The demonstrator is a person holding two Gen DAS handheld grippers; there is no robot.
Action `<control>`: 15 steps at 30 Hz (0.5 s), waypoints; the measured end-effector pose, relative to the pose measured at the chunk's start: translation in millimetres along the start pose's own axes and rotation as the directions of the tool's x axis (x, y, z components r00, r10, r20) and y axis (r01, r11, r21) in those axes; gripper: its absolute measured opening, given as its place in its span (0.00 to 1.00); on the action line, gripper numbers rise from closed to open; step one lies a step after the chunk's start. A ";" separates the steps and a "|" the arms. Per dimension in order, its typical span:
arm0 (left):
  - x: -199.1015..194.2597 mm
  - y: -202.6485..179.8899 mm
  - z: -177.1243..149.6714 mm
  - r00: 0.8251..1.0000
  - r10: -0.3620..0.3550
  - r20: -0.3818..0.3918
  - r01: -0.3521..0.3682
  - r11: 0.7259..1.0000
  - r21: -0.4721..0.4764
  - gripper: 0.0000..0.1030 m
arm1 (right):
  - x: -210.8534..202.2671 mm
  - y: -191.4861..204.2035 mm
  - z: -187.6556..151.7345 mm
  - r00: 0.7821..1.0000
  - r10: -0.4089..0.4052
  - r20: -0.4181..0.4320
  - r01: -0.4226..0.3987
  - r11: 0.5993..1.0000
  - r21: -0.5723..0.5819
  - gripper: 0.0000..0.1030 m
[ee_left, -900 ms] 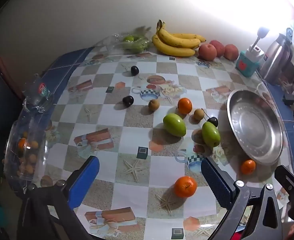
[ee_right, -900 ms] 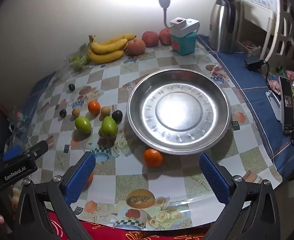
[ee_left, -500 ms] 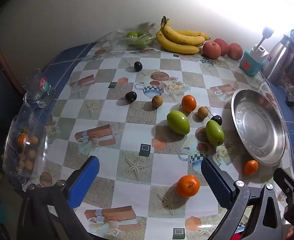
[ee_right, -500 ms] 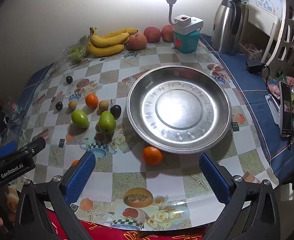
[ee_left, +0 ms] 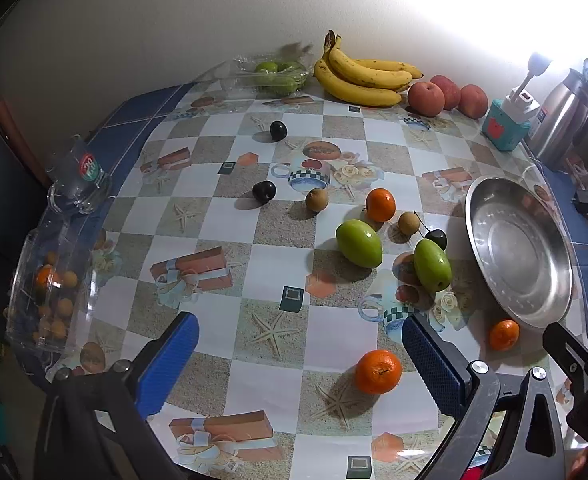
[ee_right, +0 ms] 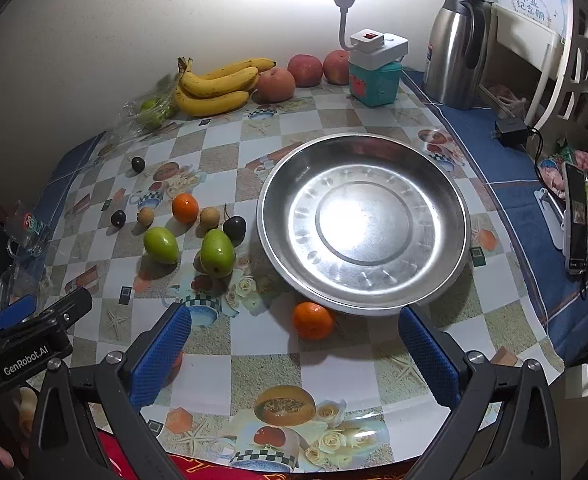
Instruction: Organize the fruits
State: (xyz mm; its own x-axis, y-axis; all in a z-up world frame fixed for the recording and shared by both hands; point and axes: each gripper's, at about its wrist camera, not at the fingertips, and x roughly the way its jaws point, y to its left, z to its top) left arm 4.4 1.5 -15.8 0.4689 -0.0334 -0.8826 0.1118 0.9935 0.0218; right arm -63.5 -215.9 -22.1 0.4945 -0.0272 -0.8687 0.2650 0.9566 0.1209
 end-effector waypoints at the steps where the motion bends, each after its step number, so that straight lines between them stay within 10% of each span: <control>1: 0.5 -0.7 0.1 1.000 0.002 -0.003 -0.002 1.000 0.003 1.00 | 0.7 -0.2 0.4 1.000 0.001 -0.001 -0.001 1.000 0.002 1.00; 15: 1.9 -7.6 0.6 0.999 0.033 -0.008 -0.033 0.999 0.037 1.00 | 4.3 0.6 2.3 1.000 -0.002 0.003 0.002 1.000 0.018 1.00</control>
State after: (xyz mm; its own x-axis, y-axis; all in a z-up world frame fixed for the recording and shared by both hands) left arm 5.0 -6.1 -17.3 0.4651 0.0002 -0.8853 0.1287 0.9894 0.0678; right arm -59.4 -216.1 -24.7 0.4963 -0.0303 -0.8676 0.2810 0.9512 0.1276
